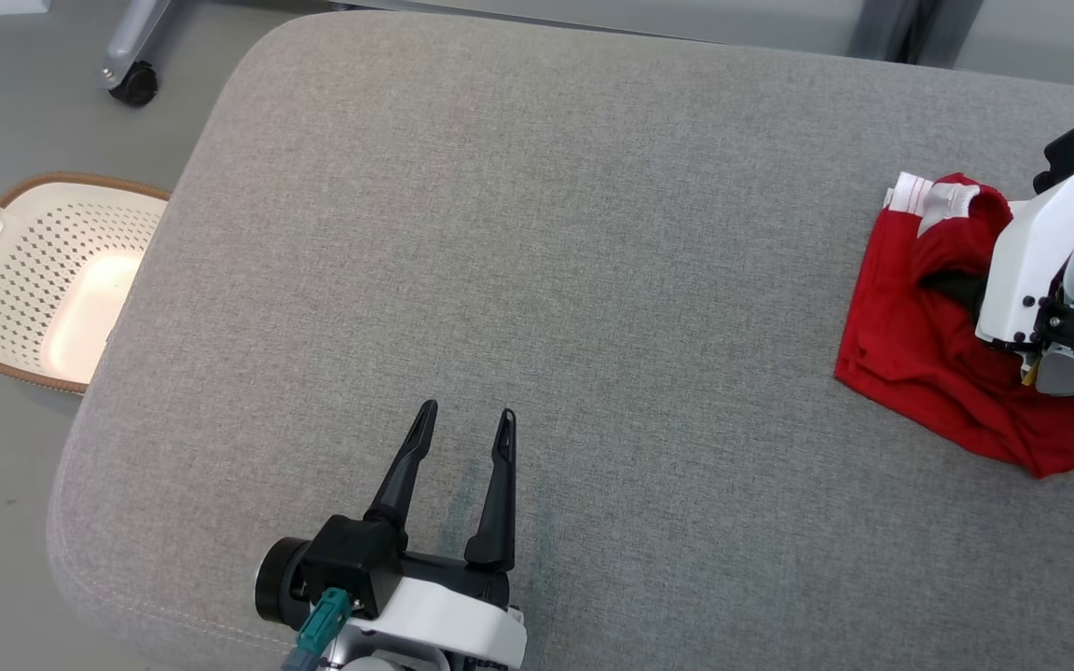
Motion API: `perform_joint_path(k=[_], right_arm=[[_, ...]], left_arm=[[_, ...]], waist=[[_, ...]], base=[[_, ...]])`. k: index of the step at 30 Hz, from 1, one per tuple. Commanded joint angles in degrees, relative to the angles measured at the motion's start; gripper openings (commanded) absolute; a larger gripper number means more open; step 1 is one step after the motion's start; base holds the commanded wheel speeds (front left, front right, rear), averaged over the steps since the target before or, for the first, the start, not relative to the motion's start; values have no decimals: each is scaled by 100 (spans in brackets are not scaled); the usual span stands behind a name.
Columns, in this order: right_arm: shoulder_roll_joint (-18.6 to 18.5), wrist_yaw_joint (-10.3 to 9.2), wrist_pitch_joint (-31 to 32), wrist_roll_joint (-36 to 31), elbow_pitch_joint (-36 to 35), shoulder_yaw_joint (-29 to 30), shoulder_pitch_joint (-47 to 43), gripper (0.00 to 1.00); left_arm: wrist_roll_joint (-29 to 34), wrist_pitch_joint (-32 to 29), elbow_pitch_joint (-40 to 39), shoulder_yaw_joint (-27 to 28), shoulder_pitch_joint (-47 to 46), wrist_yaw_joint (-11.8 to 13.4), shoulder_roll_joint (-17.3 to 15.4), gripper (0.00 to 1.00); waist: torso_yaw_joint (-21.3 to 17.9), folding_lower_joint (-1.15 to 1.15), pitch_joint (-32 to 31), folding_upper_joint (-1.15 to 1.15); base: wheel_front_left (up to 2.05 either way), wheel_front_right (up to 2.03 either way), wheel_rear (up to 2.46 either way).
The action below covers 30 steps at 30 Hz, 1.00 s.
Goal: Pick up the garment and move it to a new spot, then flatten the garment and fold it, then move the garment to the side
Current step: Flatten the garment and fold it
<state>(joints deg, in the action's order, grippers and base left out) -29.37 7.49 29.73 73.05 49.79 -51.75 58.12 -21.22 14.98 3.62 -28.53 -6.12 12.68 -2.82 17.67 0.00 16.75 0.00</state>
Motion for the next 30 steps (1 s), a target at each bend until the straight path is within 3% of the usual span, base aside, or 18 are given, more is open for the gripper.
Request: perform_joint_path(k=[1, 2, 3, 4, 14, 30], right_arm=[[-5, 0, -68, -43, 60, -3, -4, 0], [-10, 0, -85, -57, 96, -12, 10, 10], [-21, 0, -151, -77, 129, -15, 39, 48], [-19, 0, -142, -20, 215, 12, 38, 100], [24, 0, -345, 52, 80, -59, 83, 100], [11, 0, -893, 290, -1034, -84, 370, 100]], left_arm=[[-16, 23, -29, 6, -62, 48, -20, 100], [-21, 23, -32, 3, -63, 51, -20, 100], [-23, 23, -34, 0, -62, 55, -20, 100], [-27, 23, -36, -2, -61, 50, -20, 100], [-3, 23, 8, 37, -32, 52, -21, 100], [173, 23, 118, 270, 113, -68, -21, 100]], waist=[[40, 0, 28, 0], [53, 0, 38, 0], [67, 0, 49, 0], [80, 0, 57, 0], [82, 0, 22, 0], [-318, 0, -480, 0]], base=[[0, 0, 0], [0, 0, 0], [0, 0, 0], [0, 0, 0], [0, 0, 0], [0, 0, 0]])
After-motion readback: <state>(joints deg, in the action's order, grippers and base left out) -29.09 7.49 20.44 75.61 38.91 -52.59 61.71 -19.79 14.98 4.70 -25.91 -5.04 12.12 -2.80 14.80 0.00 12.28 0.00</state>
